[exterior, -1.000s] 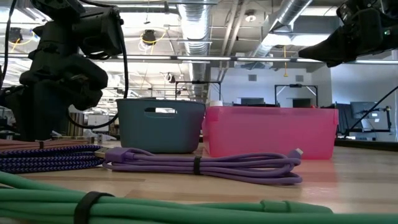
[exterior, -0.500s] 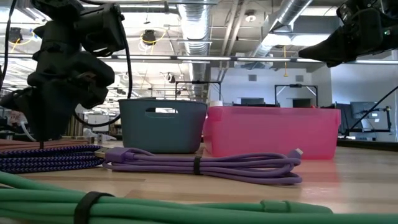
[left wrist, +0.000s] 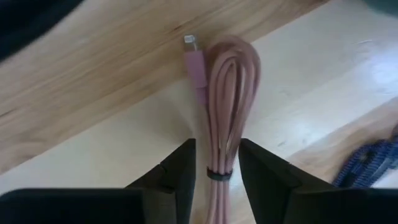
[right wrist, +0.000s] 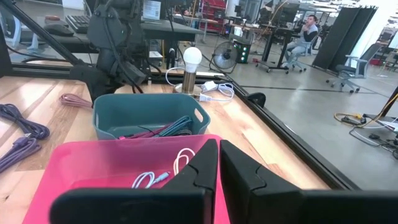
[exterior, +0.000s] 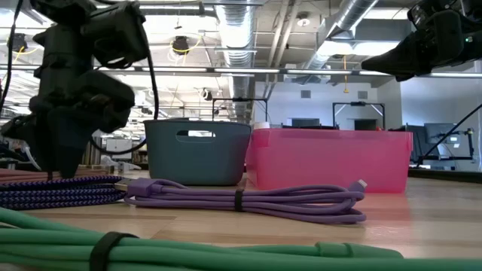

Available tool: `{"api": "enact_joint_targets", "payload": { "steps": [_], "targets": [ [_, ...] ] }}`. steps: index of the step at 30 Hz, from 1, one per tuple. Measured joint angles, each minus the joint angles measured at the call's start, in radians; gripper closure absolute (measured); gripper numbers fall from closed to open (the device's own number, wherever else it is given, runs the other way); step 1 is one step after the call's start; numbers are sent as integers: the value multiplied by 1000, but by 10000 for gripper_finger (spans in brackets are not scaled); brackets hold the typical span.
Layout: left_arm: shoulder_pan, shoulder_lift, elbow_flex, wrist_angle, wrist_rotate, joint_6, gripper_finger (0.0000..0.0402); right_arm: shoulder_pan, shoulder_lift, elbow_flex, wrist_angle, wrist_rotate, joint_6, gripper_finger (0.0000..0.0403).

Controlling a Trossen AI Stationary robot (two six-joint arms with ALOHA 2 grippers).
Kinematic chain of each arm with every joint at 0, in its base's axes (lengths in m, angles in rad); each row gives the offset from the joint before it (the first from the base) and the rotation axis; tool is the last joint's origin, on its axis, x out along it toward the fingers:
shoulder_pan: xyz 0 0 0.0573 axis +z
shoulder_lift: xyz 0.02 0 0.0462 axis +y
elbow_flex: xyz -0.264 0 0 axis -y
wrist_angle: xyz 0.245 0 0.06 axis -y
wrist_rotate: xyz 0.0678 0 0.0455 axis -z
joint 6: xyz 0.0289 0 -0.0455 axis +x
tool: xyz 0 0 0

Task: Pick & Place USB Port
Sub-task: Put the pink charger cable into the red bin

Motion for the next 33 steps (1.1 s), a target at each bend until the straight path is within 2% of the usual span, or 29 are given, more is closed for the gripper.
{"api": "enact_joint_targets", "payload": {
  "steps": [4, 10, 13, 19, 27, 33],
  "targets": [
    [-11, 17, -43, 67, 3, 0, 311, 0, 0, 0, -1, 0, 0, 393],
    [-14, 0, -59, 107, -6, 28, 381, -1, 0, 0, 0, 0, 0, 393],
    [-15, -32, -62, 107, -30, 50, 382, -1, 0, 0, 0, 0, 0, 393],
    [-11, -123, -63, 115, -148, 99, 382, -1, 0, 0, 0, 0, 0, 393],
    [-8, -283, -62, 108, -170, 132, 382, -1, 0, 0, 0, 0, 0, 393],
    [-8, -360, -59, 108, -247, 170, 382, -1, 0, 0, 1, 0, 0, 393]
  ]
}}
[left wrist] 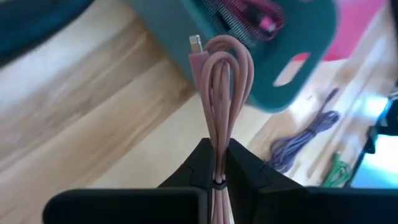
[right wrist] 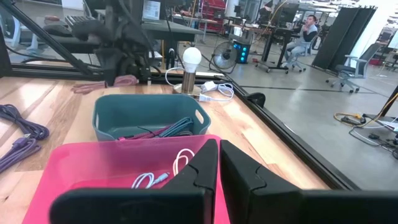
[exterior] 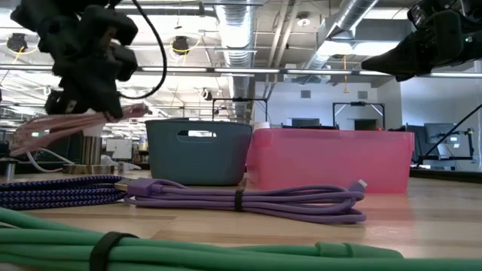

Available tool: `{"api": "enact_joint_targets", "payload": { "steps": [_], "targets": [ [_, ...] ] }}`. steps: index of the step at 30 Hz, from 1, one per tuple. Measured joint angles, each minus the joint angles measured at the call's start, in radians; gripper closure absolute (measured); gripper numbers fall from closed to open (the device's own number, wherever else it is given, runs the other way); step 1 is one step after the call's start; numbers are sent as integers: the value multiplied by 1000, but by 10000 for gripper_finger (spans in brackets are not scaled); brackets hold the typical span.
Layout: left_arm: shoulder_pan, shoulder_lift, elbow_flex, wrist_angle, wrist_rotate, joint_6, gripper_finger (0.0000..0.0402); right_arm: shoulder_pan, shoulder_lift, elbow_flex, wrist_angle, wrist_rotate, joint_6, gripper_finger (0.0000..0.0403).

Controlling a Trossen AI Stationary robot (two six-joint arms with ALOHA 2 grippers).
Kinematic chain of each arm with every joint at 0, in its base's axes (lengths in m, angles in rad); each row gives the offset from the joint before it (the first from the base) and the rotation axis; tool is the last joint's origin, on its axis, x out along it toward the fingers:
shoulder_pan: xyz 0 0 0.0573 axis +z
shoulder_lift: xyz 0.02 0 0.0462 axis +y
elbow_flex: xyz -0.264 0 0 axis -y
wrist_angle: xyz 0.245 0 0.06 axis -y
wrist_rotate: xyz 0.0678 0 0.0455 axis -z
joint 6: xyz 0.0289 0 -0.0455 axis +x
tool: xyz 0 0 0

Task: Pick & Place USB Port
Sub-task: Put the pink charger cable into the red bin

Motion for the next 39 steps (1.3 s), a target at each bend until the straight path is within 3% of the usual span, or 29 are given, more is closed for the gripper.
{"api": "enact_joint_targets", "payload": {
  "steps": [6, 11, 16, 22, 30, 39],
  "targets": [
    [0, -47, 50, 49, -86, 114, 382, 0, 0, 0, 0, 0, 0, 393],
    [1, -48, 67, 301, -173, 326, 382, 0, 0, 0, 1, 0, 0, 393],
    [26, 9, 68, 474, -204, 495, 382, 0, 0, 0, 4, 0, 0, 393],
    [113, 156, 68, 608, -210, 568, 382, 0, 0, 0, 11, 0, 0, 393],
    [239, 366, 68, 1014, 74, 616, 382, 0, 0, 0, 15, 0, 0, 393],
    [292, 569, 251, 1025, 259, 665, 382, 0, 0, 0, 15, 4, 0, 393]
  ]
}}
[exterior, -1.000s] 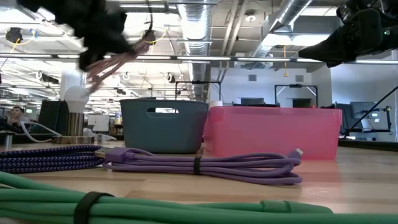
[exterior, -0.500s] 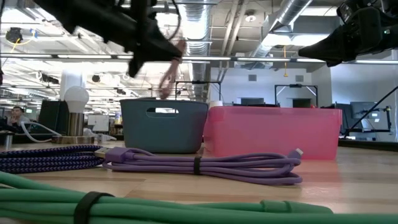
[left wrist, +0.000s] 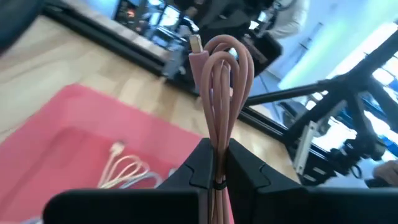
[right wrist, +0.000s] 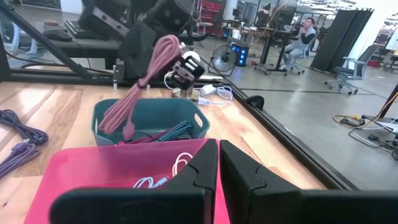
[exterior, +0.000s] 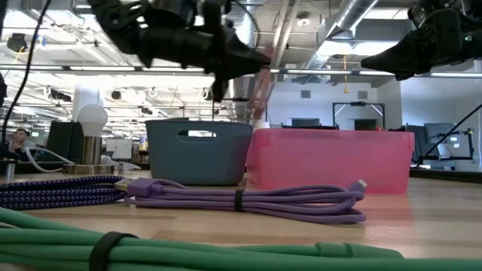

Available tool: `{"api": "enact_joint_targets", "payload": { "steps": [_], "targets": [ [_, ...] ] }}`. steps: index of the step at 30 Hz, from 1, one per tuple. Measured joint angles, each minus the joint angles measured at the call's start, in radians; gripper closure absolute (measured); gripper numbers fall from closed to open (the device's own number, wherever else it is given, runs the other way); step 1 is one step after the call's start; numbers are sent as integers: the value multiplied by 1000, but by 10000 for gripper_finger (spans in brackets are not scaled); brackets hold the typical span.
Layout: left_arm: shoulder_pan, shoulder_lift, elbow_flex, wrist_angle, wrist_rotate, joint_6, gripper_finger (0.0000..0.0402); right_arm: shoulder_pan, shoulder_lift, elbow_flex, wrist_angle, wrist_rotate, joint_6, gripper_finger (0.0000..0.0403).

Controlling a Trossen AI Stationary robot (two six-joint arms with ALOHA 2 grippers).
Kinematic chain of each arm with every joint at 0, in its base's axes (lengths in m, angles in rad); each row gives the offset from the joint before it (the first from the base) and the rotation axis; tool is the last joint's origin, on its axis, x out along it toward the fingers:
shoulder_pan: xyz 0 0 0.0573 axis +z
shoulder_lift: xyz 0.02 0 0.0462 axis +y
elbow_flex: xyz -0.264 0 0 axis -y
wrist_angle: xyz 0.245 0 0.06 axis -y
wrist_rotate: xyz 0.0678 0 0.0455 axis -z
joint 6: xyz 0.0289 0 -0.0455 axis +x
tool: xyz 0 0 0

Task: Pick & Place USB Port
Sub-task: Put the pink charger cable into the red bin

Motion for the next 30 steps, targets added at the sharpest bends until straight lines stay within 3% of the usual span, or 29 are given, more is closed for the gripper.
{"api": "enact_joint_targets", "payload": {
  "steps": [5, 9, 13, 30],
  "targets": [
    [10, 81, 126, -82, 52, 23, 382, 0, 0, 0, 0, 1, 0, 393],
    [19, 123, 199, -239, -15, 56, 382, 0, 0, 0, 0, 3, 0, 393],
    [16, 154, 248, -263, -54, 93, 382, 0, 0, 0, 0, 3, 0, 393],
    [17, 234, 267, -287, -57, 71, 382, 0, 0, 0, -3, 51, 0, 393]
  ]
}}
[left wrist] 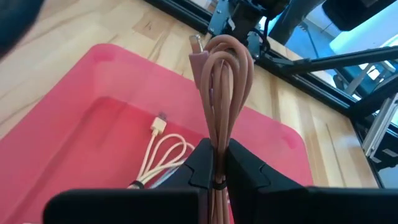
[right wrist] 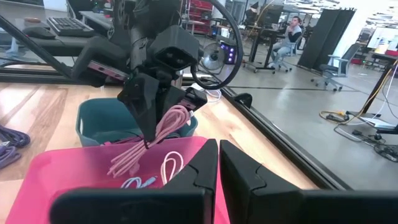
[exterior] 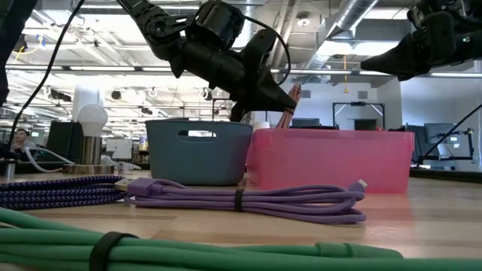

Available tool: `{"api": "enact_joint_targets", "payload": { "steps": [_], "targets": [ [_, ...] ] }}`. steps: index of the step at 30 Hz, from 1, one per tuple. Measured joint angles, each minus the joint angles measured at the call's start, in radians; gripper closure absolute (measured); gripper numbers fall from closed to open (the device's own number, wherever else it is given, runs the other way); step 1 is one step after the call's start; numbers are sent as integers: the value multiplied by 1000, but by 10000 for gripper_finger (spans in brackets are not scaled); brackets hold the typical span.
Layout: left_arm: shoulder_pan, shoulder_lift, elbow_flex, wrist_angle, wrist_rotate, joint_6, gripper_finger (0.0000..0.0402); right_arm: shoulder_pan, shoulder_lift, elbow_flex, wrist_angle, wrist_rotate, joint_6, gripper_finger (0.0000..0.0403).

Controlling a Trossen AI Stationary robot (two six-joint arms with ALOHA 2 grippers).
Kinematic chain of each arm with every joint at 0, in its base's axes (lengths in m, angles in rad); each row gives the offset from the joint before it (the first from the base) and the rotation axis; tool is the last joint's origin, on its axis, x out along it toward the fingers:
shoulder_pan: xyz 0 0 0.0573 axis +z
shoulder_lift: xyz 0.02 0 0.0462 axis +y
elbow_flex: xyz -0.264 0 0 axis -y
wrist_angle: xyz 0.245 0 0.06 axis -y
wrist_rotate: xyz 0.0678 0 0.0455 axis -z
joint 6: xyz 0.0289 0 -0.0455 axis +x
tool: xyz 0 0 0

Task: Pick & Place USB Port
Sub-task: Put the pink charger cable into the red bin, then put the purple charger cable into the red bin

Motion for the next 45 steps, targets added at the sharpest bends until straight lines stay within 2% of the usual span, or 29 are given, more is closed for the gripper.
{"api": "enact_joint_targets", "payload": {
  "steps": [12, 18, 21, 25, 31, 38, 45],
  "targets": [
    [-3, 0, 0, 1, -8, 3, 285, 0, 0, 0, 0, 0, 0, 393],
    [5, -15, 0, -1, -6, 6, 268, 0, 0, 0, -1, 0, 0, 393],
    [10, -58, -1, -3, 31, 71, 271, 0, 0, 0, -1, 0, 0, 393],
    [9, -160, -1, -75, 89, 135, 284, 0, 0, 0, -1, -3, 0, 393],
    [5, -372, -19, -301, 94, 215, 308, 0, 0, 0, -1, -3, 0, 393],
    [-39, -603, -191, -314, 94, 222, 323, 0, 0, 0, 2, -3, 0, 393],
    [-134, -829, -401, -314, 95, 222, 336, 0, 0, 0, 3, -4, 0, 393]
  ]
}}
